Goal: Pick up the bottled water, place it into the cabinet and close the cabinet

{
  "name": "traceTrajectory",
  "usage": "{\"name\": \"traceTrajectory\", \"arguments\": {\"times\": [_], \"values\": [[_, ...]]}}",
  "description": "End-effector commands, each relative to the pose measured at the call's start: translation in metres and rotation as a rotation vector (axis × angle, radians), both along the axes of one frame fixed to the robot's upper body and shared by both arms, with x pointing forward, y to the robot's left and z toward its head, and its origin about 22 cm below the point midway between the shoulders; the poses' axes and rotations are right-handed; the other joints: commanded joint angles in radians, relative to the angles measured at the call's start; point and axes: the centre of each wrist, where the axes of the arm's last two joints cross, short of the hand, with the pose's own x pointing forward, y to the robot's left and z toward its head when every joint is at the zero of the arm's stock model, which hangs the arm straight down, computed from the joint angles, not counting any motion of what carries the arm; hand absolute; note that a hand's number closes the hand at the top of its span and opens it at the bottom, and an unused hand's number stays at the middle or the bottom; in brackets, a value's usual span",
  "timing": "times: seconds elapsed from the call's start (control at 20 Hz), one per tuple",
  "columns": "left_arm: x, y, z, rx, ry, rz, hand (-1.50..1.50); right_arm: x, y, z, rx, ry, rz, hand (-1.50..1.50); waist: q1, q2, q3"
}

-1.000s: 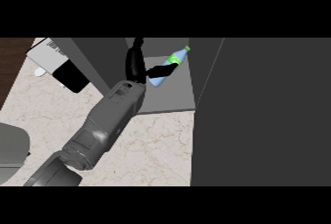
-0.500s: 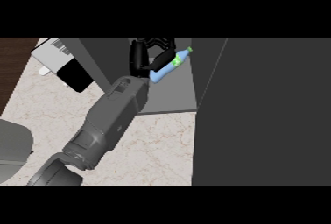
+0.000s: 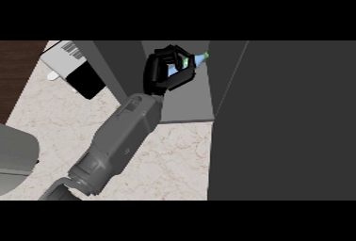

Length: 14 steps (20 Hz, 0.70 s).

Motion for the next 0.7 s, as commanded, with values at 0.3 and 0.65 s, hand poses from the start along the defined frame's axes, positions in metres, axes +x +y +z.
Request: {"name": "traceTrajectory", "arguments": {"times": [0.3,0.65], "values": [[-0.086,-0.018,-0.047,-0.221,0.129,-0.326,-1.5,-0.004,0.008,0.028,-0.016,-0.028,-0.034,-1.5,0.039,-0.019,0.0],[-0.152,0.017,-0.069,-0.203,0.129,-0.265,-1.5,-0.005,0.011,0.033,-0.012,-0.044,-0.104,-1.5,0.091,-0.019,0.001]]}}
